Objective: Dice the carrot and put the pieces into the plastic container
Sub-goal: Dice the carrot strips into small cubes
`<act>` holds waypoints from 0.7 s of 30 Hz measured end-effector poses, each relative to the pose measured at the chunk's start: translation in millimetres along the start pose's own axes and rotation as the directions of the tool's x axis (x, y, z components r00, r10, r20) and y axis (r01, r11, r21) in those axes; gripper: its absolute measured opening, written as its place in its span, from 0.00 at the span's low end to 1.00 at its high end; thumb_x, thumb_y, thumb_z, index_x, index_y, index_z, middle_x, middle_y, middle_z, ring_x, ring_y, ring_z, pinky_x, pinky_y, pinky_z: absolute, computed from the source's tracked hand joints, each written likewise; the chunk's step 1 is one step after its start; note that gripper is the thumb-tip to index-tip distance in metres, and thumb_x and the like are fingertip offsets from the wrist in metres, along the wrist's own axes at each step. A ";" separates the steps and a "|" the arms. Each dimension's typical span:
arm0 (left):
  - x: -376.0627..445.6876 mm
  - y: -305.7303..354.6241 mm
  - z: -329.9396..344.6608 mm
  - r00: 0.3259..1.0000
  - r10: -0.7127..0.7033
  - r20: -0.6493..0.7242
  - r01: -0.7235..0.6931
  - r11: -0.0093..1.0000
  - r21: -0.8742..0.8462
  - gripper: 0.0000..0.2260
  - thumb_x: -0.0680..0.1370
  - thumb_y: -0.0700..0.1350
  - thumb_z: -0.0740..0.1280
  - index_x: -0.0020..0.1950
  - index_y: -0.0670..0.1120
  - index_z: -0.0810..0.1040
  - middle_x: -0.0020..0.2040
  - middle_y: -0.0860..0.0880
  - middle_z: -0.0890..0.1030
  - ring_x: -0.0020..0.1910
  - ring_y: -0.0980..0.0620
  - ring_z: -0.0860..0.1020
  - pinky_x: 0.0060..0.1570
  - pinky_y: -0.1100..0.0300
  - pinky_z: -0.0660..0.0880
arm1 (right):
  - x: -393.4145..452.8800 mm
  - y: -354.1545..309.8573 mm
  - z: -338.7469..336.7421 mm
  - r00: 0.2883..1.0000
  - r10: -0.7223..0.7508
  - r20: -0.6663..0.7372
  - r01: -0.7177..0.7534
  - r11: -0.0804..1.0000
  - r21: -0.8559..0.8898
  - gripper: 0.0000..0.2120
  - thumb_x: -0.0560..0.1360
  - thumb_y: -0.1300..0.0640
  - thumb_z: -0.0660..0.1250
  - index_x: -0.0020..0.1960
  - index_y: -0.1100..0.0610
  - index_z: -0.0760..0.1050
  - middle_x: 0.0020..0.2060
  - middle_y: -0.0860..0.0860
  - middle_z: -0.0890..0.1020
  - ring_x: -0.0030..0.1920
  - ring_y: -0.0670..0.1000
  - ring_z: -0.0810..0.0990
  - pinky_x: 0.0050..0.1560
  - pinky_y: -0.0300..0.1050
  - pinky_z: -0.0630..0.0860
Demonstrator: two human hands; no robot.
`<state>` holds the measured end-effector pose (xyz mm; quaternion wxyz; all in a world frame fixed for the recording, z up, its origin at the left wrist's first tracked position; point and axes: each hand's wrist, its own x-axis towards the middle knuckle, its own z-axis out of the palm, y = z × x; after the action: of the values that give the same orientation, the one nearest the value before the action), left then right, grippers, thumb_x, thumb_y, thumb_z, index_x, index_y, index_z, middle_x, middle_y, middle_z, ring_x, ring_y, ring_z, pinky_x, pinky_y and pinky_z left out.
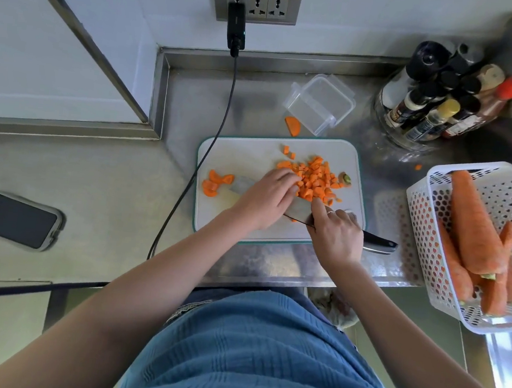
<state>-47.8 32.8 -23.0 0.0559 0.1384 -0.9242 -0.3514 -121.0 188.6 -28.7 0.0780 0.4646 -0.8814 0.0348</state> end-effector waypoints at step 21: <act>-71.7 -98.9 -23.7 0.887 -0.426 -0.180 0.445 0.892 0.079 0.27 0.73 0.35 0.67 0.71 0.40 0.67 0.70 0.42 0.69 0.68 0.42 0.66 0.68 0.56 0.61 | -2.5 8.4 -3.8 0.918 0.281 0.280 -0.315 0.946 0.084 0.14 0.75 0.57 0.68 0.57 0.61 0.72 0.29 0.57 0.76 0.34 0.60 0.77 0.29 0.43 0.63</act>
<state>47.0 -31.7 -71.6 0.0400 0.3728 -0.8813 -0.2876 -126.1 195.9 -25.3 -0.0763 0.3295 -0.9402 0.0401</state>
